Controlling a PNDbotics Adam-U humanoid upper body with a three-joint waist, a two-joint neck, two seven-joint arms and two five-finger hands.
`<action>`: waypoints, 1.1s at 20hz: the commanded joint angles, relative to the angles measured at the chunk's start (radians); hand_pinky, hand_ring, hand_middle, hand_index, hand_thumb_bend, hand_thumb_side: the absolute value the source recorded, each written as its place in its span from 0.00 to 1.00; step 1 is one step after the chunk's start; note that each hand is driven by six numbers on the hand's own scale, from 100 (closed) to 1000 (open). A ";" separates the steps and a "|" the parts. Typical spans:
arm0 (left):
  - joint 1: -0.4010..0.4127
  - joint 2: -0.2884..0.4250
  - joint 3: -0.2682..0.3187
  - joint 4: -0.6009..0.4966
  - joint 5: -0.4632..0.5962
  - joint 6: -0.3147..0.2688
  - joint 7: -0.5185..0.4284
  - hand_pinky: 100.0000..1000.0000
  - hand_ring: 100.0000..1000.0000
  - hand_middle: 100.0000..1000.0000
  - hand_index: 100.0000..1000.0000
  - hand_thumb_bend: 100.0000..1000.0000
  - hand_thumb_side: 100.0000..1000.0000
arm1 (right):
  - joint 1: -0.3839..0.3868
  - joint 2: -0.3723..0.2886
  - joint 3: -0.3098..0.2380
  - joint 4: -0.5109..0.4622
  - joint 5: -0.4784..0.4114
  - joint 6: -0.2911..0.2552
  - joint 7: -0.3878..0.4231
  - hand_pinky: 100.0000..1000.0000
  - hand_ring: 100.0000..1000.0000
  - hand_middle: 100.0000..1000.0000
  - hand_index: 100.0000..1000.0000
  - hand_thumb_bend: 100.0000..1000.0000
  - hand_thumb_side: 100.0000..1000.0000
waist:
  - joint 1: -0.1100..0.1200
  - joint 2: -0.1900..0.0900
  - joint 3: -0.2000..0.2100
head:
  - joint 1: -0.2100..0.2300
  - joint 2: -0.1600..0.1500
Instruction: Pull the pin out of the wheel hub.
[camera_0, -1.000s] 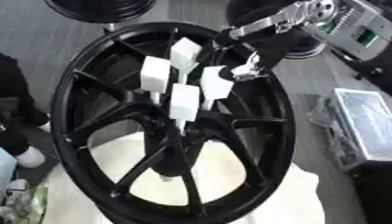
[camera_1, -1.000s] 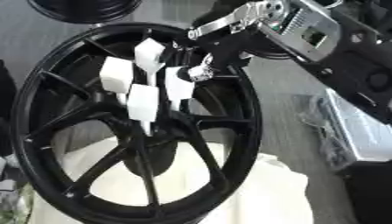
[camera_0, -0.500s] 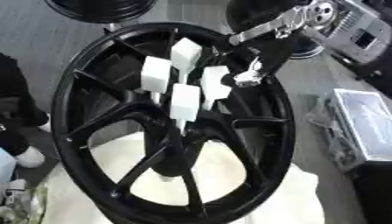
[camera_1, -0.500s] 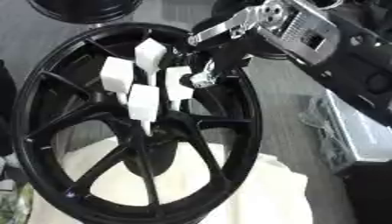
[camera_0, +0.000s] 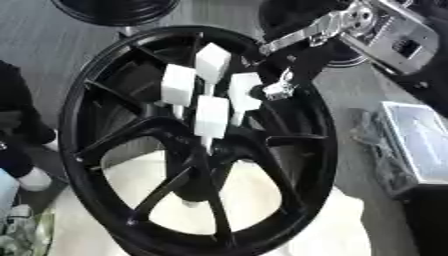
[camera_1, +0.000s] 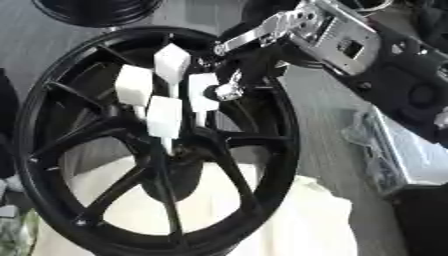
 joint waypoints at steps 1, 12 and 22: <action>-0.009 0.028 0.001 -0.019 -0.002 -0.001 -0.004 0.83 0.98 0.77 0.67 0.34 0.70 | -0.019 -0.011 -0.007 0.012 0.018 0.000 -0.008 1.00 0.85 0.76 0.96 0.00 0.58 | 0.008 -0.024 0.000 | -0.005 0.004; -0.009 0.028 -0.001 -0.021 -0.009 0.005 -0.008 0.83 0.98 0.77 0.66 0.34 0.71 | -0.021 -0.003 -0.007 0.022 0.031 -0.002 -0.031 0.96 0.81 0.68 0.88 0.00 0.56 | 0.009 -0.023 0.001 | -0.007 0.008; -0.008 0.026 -0.001 -0.021 -0.015 0.008 -0.007 0.83 0.98 0.77 0.66 0.33 0.71 | -0.011 -0.005 -0.027 0.042 -0.027 0.062 -0.183 0.86 0.66 0.50 0.74 0.00 0.70 | 0.010 -0.024 0.002 | -0.008 0.007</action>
